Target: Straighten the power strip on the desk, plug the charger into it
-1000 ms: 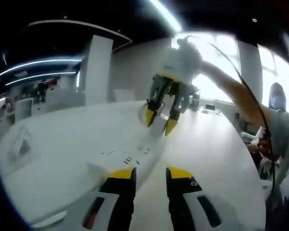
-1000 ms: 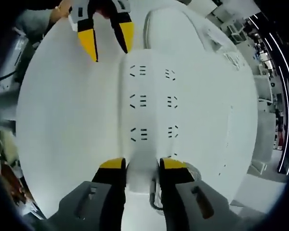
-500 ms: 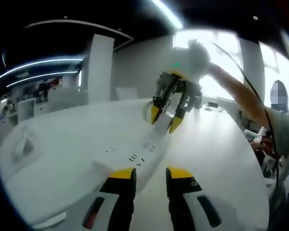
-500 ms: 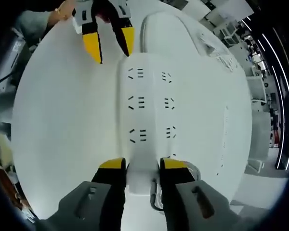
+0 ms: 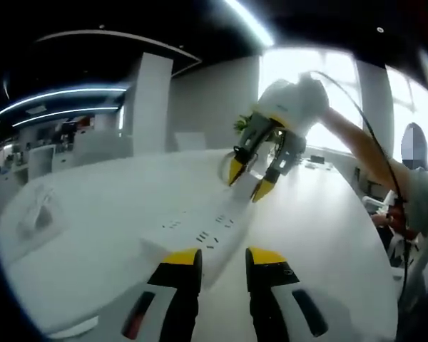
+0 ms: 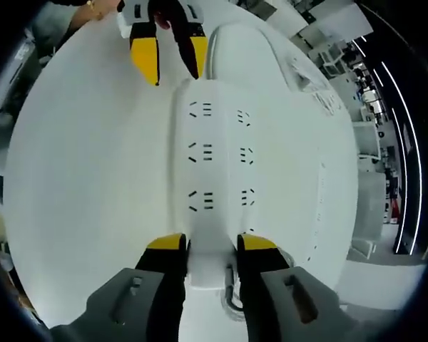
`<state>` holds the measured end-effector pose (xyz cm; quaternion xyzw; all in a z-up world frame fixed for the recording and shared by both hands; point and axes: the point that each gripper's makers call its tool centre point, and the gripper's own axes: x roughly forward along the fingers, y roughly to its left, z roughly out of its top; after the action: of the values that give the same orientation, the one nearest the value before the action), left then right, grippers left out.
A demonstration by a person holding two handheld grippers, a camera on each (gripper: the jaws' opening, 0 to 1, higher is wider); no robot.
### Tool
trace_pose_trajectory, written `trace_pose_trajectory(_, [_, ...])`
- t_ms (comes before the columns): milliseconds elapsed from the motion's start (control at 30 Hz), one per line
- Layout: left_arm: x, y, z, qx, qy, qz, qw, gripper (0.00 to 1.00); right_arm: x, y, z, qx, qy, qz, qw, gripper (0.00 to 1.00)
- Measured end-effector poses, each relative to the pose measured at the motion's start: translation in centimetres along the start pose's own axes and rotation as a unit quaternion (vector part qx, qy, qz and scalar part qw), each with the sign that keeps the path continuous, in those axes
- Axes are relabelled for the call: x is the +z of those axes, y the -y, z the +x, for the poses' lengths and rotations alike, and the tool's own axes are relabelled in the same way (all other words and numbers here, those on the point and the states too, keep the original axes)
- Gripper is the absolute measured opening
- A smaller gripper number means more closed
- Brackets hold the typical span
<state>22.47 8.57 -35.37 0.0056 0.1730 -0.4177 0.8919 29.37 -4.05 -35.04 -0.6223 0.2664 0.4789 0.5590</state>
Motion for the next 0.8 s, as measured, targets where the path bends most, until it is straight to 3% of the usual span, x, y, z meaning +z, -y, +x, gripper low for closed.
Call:
trace_pose_trajectory(400, [0.0,0.1,-0.1,0.0,0.001,0.002,1.0,0.25,0.8,0.5,-0.4,-0.047,0.04,-0.02,0.9979,0.27])
trace_pose_trajectory(667, [0.0,0.0,-0.1,0.002,0.001,0.002,1.0,0.25,1.6,0.9,-1.0,-0.08,0.094,0.005,0.9924,0.26])
trace_pose_trajectory(800, [0.0,0.0,-0.1,0.006,0.0,0.007,1.0,0.25,2.1,1.0,-1.4,-0.099,0.132,0.023,0.986,0.24])
